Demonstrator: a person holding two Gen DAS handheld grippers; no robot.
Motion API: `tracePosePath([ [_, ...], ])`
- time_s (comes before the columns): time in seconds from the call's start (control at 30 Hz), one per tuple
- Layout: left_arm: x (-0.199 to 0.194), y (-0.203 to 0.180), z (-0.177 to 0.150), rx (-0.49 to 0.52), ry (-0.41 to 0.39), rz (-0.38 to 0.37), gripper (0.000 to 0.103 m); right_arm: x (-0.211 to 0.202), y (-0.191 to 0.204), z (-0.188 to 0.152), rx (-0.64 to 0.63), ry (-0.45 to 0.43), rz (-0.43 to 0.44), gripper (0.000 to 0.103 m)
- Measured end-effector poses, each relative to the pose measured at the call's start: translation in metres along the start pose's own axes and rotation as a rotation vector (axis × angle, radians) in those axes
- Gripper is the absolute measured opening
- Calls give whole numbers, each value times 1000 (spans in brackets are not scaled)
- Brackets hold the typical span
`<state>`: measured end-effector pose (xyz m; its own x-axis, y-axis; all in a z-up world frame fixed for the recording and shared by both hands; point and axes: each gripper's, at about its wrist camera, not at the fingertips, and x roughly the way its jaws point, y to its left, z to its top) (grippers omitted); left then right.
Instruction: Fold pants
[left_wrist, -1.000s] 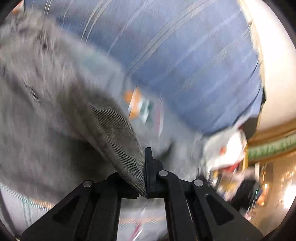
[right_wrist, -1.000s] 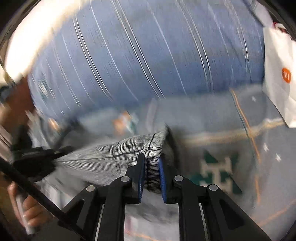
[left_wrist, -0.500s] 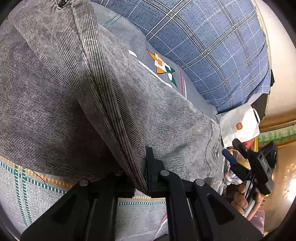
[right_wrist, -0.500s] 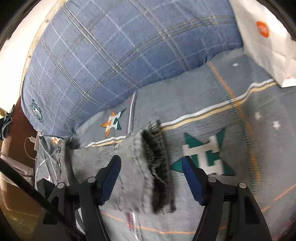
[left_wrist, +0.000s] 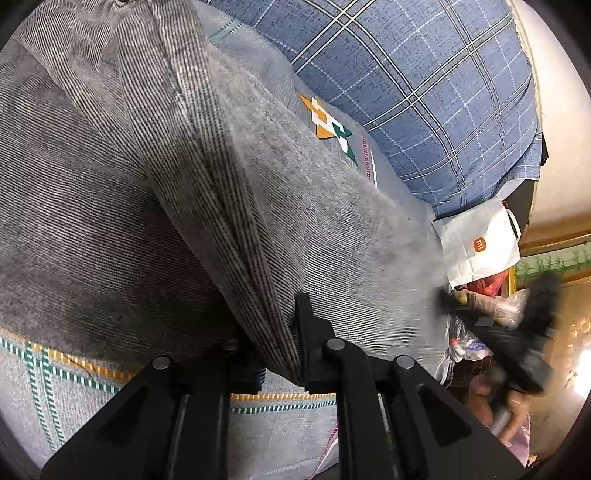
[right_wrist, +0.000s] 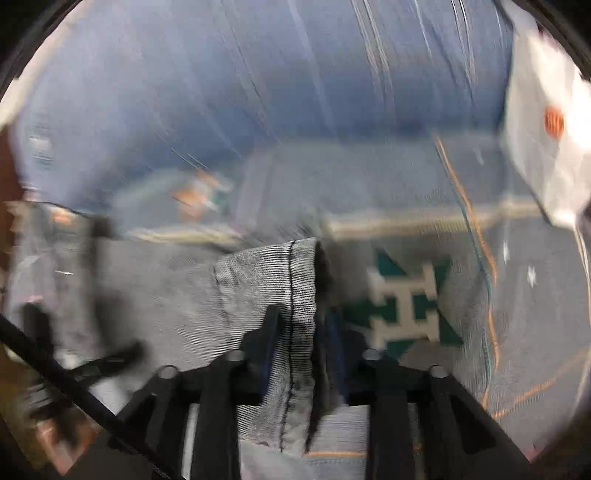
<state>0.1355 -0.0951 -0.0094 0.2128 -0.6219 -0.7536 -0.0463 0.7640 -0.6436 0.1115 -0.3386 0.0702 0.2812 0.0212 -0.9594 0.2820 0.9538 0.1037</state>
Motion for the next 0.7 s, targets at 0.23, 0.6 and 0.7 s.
tracePosePath([
  [0.23,-1,1,2,4,11,-18,12,-9,-25,15,136,-60,82,74],
  [0.6,-6,0,1,13,-7,-53,12,-36,-1,29,91,-255,135,3],
  [0.7,-12,-8,0,49,-68,-60,12,-40,-2,32,110,-323,124,3],
])
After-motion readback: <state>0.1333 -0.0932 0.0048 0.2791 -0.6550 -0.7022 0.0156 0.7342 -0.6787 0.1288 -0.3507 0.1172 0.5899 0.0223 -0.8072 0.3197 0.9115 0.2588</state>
